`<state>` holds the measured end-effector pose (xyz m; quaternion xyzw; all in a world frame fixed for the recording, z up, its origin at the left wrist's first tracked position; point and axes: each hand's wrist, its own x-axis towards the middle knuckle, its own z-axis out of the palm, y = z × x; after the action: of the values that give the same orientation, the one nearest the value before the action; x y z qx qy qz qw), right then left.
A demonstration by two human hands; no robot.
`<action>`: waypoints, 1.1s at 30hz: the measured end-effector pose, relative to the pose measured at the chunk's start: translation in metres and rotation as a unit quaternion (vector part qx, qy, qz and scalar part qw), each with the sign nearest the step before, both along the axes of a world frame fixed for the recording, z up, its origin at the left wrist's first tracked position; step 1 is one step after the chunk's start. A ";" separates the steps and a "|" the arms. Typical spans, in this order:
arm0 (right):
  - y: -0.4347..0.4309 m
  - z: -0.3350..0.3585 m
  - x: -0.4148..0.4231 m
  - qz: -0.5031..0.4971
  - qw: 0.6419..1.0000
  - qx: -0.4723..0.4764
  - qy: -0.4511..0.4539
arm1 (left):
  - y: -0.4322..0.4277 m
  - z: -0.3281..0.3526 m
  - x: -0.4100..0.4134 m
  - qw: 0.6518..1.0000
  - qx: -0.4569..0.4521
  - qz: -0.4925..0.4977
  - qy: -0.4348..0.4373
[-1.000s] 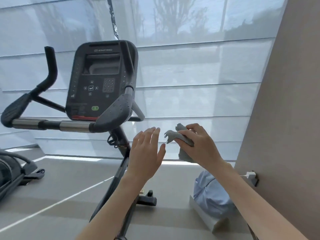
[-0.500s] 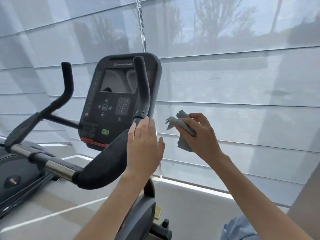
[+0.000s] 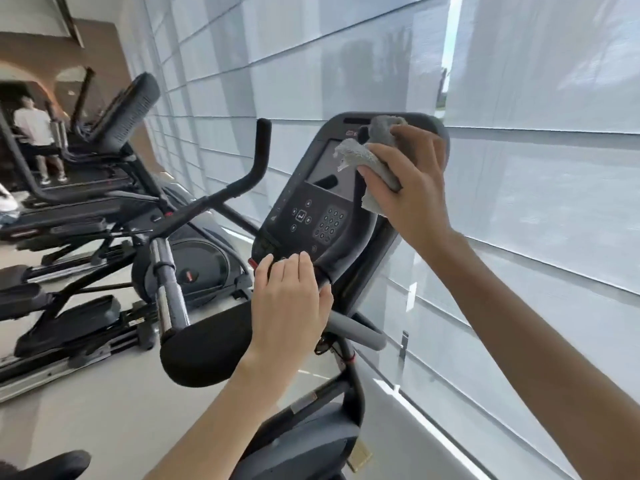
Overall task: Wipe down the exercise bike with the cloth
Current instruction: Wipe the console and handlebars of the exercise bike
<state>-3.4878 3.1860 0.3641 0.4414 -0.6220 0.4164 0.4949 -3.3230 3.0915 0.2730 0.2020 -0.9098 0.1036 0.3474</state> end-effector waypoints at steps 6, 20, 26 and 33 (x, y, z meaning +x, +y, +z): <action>-0.032 -0.009 -0.038 -0.019 0.988 0.114 0.101 | 0.014 -0.014 -0.003 0.997 -0.030 0.044 0.054; -0.046 0.028 -0.054 0.014 0.986 0.099 0.135 | 0.008 -0.008 -0.007 0.994 -0.081 0.033 0.072; -0.052 0.033 -0.050 0.017 0.994 0.101 0.024 | 0.006 -0.005 -0.006 0.994 -0.081 0.016 0.066; -0.041 -0.020 -0.037 -0.007 0.991 0.110 0.080 | 0.005 -0.006 -0.005 0.994 -0.082 0.006 0.068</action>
<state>-3.5244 3.1452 0.3446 0.5208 -0.6255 0.3052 0.4943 -3.3278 3.0963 0.2673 0.1852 -0.8712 0.1663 0.4232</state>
